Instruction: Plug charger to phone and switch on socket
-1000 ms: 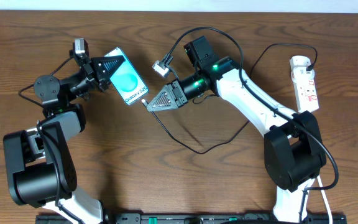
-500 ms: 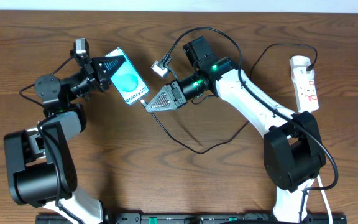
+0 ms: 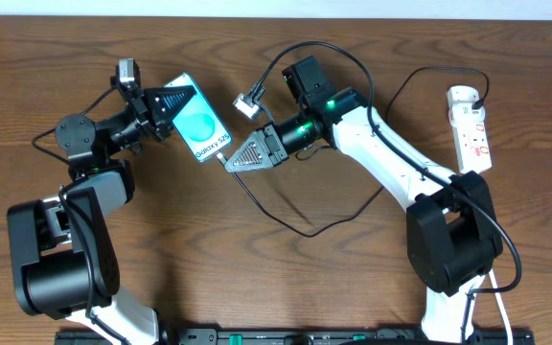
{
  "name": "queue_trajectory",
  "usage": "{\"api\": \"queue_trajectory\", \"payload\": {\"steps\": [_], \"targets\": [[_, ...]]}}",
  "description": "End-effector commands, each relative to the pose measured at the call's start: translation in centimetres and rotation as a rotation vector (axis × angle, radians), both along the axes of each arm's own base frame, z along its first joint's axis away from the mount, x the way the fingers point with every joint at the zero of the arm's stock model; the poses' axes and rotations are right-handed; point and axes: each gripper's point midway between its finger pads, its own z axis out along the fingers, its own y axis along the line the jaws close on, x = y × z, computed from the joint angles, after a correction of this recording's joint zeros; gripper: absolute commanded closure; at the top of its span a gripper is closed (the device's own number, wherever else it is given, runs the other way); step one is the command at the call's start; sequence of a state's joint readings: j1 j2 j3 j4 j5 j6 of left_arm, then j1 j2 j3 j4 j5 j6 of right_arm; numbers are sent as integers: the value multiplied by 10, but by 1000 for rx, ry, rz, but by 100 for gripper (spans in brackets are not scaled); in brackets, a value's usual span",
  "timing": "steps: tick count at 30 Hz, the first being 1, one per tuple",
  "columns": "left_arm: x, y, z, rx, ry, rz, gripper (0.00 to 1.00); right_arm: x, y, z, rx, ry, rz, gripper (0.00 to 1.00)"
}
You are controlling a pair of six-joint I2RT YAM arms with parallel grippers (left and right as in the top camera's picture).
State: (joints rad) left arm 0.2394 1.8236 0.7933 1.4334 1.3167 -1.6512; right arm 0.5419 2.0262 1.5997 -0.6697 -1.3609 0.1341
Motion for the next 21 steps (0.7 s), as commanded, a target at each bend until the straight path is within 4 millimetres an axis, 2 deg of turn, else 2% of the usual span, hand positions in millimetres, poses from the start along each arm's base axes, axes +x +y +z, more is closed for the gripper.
{"api": "queue_trajectory", "payload": {"steps": [1, 21], "targets": [[3, 2, 9, -11, -14, 19, 93, -3, 2, -2, -3, 15, 9, 99], [2, 1, 13, -9, -38, 16, 92, -3, 2, -2, -2, 16, 9, 99]]}}
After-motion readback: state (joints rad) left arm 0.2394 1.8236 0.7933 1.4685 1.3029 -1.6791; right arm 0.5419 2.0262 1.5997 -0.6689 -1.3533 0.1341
